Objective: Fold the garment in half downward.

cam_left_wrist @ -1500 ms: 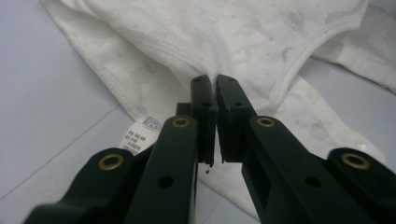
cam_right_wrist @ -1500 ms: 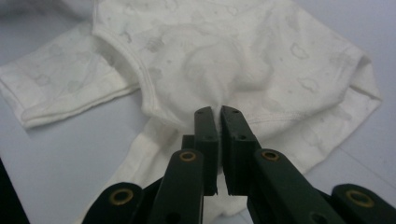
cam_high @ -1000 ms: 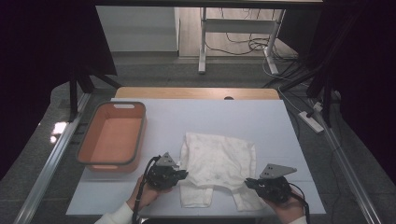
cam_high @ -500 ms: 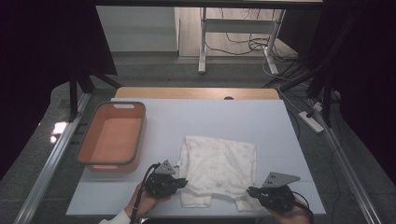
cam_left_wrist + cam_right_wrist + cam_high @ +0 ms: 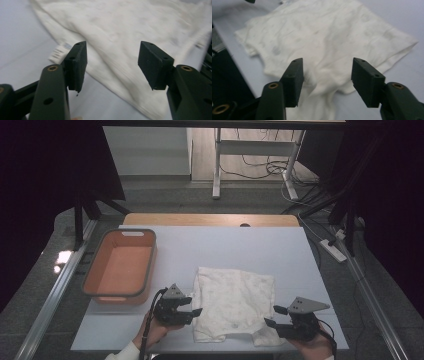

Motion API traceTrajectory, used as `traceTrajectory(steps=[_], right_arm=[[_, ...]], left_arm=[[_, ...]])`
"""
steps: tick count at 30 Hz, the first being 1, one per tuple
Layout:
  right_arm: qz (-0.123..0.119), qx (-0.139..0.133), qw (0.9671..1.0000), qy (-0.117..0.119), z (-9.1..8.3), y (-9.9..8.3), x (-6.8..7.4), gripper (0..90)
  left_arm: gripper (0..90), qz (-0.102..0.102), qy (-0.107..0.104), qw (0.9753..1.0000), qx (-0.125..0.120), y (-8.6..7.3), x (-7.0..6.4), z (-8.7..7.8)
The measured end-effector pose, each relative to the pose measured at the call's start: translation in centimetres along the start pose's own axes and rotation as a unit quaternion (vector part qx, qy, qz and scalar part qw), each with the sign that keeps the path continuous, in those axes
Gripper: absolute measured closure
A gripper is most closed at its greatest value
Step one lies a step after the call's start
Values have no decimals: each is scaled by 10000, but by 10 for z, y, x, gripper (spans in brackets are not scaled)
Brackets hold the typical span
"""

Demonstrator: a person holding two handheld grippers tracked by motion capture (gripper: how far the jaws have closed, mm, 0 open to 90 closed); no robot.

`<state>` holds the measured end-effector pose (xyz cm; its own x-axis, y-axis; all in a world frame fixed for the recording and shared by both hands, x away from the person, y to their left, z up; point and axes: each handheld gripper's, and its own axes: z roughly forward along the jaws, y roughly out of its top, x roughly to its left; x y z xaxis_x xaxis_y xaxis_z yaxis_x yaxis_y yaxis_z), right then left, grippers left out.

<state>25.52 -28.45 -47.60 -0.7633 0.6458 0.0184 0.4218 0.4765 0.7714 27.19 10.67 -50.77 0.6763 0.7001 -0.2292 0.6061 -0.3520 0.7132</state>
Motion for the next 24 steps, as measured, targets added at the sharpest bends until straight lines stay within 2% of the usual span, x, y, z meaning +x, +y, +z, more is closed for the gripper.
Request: traceTrajectory(steps=[7, 11, 18, 24], right_arm=[[117, -22, 9998, -168, 11, 8, -26, 390], [126, 42, 9992, -376, 11, 10, -34, 390], [195, 200, 9989, -381, 23, 11, -45, 381], [240, 304, 9981, -474, 37, 15, -56, 366]], left_arm=[[347, -182, 219, 9996, -42, 14, 19, 12], [347, -265, 289, 9992, -78, 23, 29, 18], [345, -355, 401, 9985, -52, 31, 46, 31], [345, -307, 454, 9985, -1, 35, 50, 39]])
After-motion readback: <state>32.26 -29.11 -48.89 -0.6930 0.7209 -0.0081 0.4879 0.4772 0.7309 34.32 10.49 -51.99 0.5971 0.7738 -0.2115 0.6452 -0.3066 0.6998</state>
